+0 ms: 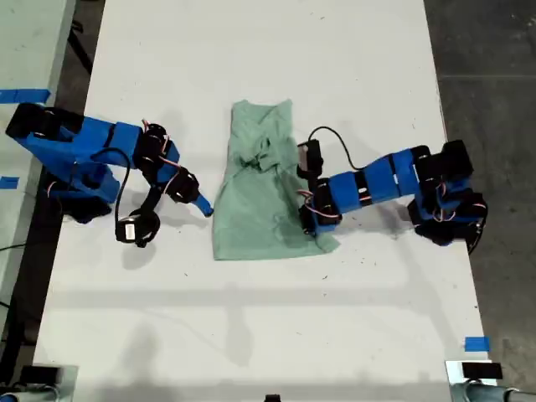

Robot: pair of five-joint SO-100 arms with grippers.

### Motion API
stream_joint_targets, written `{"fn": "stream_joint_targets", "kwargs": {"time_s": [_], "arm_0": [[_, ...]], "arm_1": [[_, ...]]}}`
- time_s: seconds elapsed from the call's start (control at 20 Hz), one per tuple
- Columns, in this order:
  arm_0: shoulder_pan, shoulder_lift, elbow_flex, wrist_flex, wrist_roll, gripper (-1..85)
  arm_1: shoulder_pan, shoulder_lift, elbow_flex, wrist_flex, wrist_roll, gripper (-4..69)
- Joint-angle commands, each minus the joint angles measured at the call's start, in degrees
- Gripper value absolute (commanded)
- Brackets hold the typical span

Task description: Fold tshirt

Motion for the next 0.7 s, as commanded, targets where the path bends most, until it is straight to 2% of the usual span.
{"fn": "stream_joint_targets", "kwargs": {"time_s": [0.0, 0.15, 0.35, 0.65], "arm_0": [[1.1, 1.2, -3.7, -0.7, -0.8, 27.7], [1.0, 1.1, -3.3, -1.2, -0.9, 27.9], [0.8, 1.0, -2.9, -1.8, -0.8, 28.0], [0.1, 0.2, -2.0, -3.8, -0.5, 28.1]], "arm_1": [[-2.0, 2.1, -11.6, 11.4, 0.8, -2.3], [-1.1, 0.6, -20.8, 13.1, 0.6, -2.3], [-0.4, -5.1, -32.8, 12.0, 2.7, -2.3], [2.9, -13.8, -30.1, -3.5, 5.7, -2.3]]}}
